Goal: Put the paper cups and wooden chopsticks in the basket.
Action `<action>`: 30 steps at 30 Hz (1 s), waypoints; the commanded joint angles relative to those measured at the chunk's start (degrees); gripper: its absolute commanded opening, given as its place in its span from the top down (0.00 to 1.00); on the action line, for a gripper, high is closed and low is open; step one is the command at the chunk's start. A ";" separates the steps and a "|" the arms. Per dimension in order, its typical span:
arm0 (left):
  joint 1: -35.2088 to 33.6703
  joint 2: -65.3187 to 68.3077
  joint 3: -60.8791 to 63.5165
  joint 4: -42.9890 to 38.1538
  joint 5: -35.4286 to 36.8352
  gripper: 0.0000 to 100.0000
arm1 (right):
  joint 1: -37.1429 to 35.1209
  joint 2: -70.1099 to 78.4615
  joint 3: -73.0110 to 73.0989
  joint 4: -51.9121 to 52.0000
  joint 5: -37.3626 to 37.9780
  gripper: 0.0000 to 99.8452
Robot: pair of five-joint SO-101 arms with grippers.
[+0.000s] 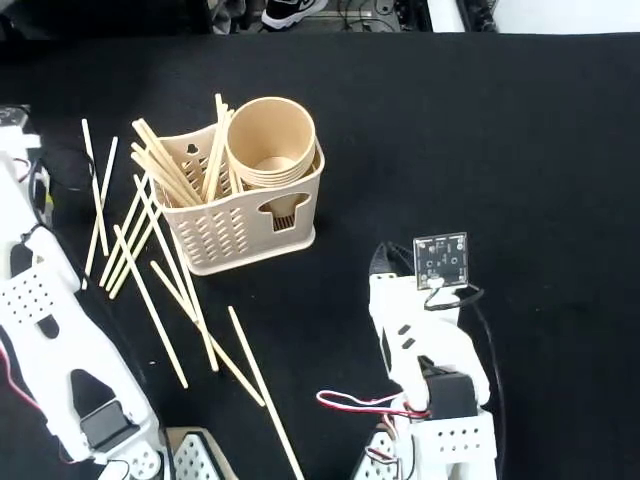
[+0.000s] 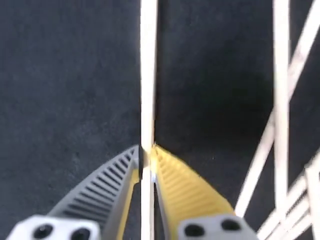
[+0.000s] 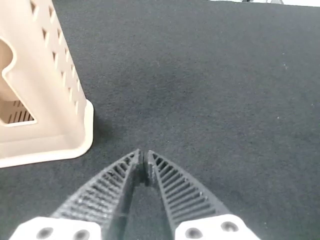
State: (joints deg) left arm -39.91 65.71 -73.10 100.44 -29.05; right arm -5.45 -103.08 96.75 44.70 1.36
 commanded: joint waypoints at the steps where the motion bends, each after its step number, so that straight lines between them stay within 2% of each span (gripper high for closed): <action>1: 0.48 2.90 -0.40 -0.26 -5.45 0.97 | 0.70 -4.09 -0.22 0.09 0.62 0.98; 5: -0.04 5.89 -0.40 -3.60 -5.10 0.97 | 0.70 -4.09 -0.22 0.09 0.62 0.98; 16: -0.22 7.65 0.13 -1.93 -5.19 0.97 | 0.70 -4.09 -0.22 0.09 0.62 0.98; 23: -4.79 10.73 -0.40 -3.60 -4.84 0.80 | 0.70 -4.09 -0.22 0.09 0.62 0.98; 27: -4.70 14.86 -0.66 -5.10 -5.19 0.85 | 0.70 -4.09 -0.22 0.09 0.62 0.98; 30: -2.51 16.18 -0.75 -4.75 -5.27 0.98 | 0.70 -4.09 -0.22 0.09 0.62 0.98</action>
State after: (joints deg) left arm -43.87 76.88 -74.42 95.52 -33.80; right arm -5.45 -103.08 96.75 44.70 1.36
